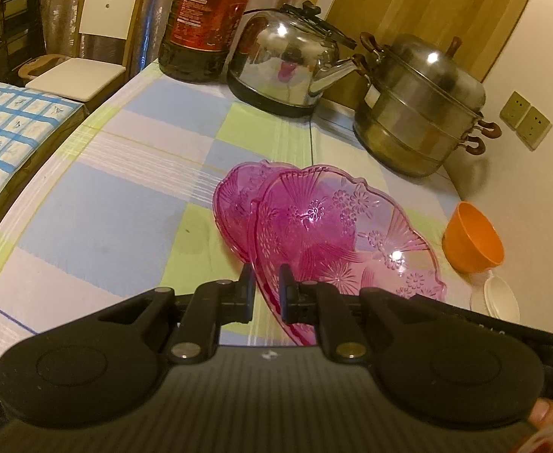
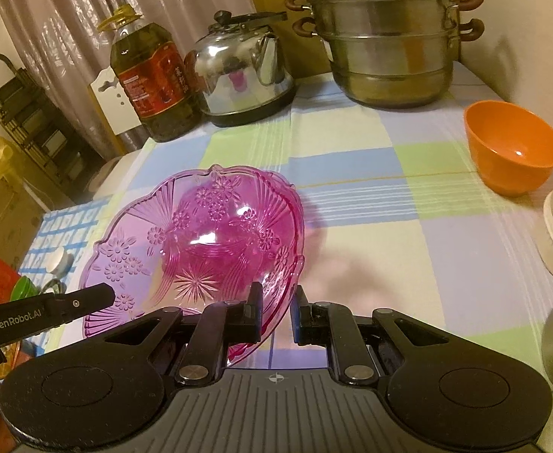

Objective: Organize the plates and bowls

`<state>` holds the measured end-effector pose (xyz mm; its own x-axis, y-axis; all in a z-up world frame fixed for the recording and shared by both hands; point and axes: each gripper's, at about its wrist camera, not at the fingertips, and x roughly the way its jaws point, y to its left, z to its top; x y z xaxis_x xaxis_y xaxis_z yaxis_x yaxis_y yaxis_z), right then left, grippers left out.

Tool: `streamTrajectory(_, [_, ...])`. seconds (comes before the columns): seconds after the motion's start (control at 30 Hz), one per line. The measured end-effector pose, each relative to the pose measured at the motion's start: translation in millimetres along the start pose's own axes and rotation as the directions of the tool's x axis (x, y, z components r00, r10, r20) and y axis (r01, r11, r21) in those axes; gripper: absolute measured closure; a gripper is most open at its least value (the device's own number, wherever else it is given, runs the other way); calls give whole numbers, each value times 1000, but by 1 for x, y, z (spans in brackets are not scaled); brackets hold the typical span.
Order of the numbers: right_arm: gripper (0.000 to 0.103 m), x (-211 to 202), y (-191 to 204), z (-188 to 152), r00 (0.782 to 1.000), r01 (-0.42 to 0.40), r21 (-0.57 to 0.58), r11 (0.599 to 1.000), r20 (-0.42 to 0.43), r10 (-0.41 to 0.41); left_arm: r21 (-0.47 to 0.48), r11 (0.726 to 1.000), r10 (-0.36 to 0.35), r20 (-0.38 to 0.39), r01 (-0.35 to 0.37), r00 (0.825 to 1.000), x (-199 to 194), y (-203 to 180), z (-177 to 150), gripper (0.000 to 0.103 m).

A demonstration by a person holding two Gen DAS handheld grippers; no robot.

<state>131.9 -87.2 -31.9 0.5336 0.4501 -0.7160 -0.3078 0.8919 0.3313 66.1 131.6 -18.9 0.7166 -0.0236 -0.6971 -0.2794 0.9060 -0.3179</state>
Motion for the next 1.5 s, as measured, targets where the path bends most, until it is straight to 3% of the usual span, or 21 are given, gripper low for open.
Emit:
streamTrajectory(0.77, [88,87,-1,54,999,21,-7,1000,-44,-21,19,999,37,-22,-37,999,88,17,51,92])
streamTrajectory(1.5, [87,118,0,52,995,43,-56,998,-87,-47,31,998,56,-45,-54,997,117,26,48,92])
